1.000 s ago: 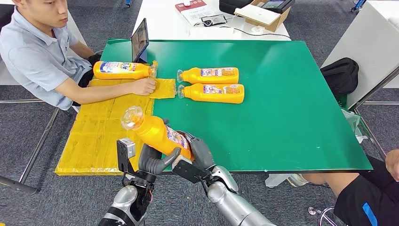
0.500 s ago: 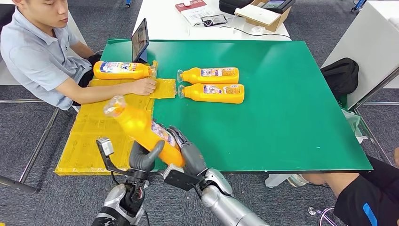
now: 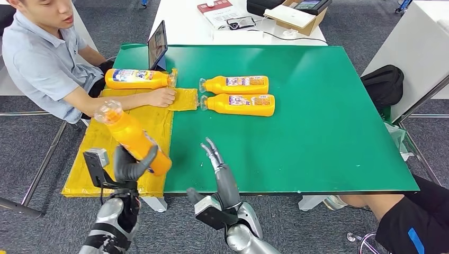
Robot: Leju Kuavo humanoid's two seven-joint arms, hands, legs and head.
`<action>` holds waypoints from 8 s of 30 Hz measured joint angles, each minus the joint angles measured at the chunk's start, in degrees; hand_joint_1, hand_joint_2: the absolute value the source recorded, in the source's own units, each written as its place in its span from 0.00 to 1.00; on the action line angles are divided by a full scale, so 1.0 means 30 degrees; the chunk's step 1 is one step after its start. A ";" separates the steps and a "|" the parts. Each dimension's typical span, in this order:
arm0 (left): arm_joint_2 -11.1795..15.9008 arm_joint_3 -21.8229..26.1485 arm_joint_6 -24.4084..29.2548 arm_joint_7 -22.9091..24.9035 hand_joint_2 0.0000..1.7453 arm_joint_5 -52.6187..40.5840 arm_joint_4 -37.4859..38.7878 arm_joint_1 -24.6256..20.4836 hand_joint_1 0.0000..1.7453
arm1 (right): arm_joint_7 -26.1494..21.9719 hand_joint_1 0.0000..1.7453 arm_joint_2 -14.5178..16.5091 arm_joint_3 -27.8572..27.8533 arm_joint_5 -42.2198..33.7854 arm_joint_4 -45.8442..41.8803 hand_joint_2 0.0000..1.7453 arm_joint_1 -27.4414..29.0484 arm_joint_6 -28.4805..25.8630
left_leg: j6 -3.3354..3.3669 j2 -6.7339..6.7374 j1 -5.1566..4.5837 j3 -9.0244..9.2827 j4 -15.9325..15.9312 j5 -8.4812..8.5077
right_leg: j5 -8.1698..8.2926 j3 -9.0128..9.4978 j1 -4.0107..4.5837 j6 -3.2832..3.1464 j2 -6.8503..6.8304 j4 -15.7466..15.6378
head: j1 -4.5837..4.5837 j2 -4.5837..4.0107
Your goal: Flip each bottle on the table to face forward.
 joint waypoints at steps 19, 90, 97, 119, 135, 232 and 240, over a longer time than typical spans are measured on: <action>0.1238 -0.1684 0.8825 0.4085 1.00 -1.9652 0.7764 -0.6371 1.00 | 0.0000 0.00 0.0299 0.0004 -0.2168 -0.3178 0.00 0.0973 0.1450 | -0.0022 -0.0012 0.0002 -0.0002 0.0003 0.0042 | 0.0021 0.0002 -0.0001 -0.0004 0.0000 0.0017 | 0.0005 0.0000; -0.0204 0.1440 -0.2197 0.0332 1.00 0.1210 -0.2938 -0.1906 0.00 | 0.5537 0.00 -0.3205 -0.2907 0.8766 0.3786 1.00 -0.5118 0.3430 | -0.0014 -0.0024 -0.0014 0.0012 0.0011 0.0044 | 0.0020 0.0040 -0.0008 0.0003 -0.0022 0.0010 | 0.0004 0.0000; -0.0197 0.1471 -0.2072 0.1033 1.00 0.1658 -0.4541 -0.1194 0.00 | 0.7386 0.00 -0.3630 -0.3288 1.0201 0.6563 1.00 -0.6501 0.4008 | -0.0016 -0.0024 -0.0014 0.0007 0.0012 0.0039 | 0.0019 0.0033 -0.0006 0.0003 -0.0022 0.0010 | 0.0000 0.0000; -0.0076 0.1555 -0.1760 0.1476 1.00 0.1425 -0.5151 -0.0820 0.00 | 1.2925 0.33 -0.3968 -0.2714 1.4268 1.0648 1.00 -0.8514 0.5366 | -0.0013 -0.0028 -0.0016 0.0018 0.0014 0.0043 | 0.0022 0.0048 -0.0009 0.0006 -0.0026 0.0008 | -0.0002 0.0000; -0.0076 0.1708 -0.2602 0.0727 1.00 0.1931 -0.3572 -0.1652 0.00 | 0.7767 1.00 -0.4367 -0.3677 0.9894 1.1961 1.00 -0.9950 1.1551 | -0.0010 -0.0007 -0.0015 0.0127 0.0016 0.0031 | 0.0021 0.0129 -0.0007 0.0005 -0.0011 -0.0006 | 0.0005 0.0000; -0.1067 -0.0744 0.4555 -0.0047 1.00 -0.0220 -0.0003 -0.1215 1.00 | -0.0015 0.00 0.0578 -0.0024 0.3790 -0.5710 0.00 0.0169 -0.2344 | -0.0006 -0.0026 0.0004 -0.0049 0.0006 0.0009 | -0.0002 -0.0040 0.0005 -0.0009 -0.0030 -0.0005 | 0.0003 0.0000; 0.0247 -0.3032 0.9416 0.2708 1.00 -1.4380 0.6823 -0.6498 1.00 | -0.0015 0.00 0.0915 -0.0800 0.1910 -0.7218 0.00 0.0428 -0.2371 | 0.0007 -0.0037 -0.0002 -0.0052 0.0008 0.0065 | 0.0024 -0.0026 -0.0002 -0.0006 -0.0053 0.0005 | 0.0005 0.0000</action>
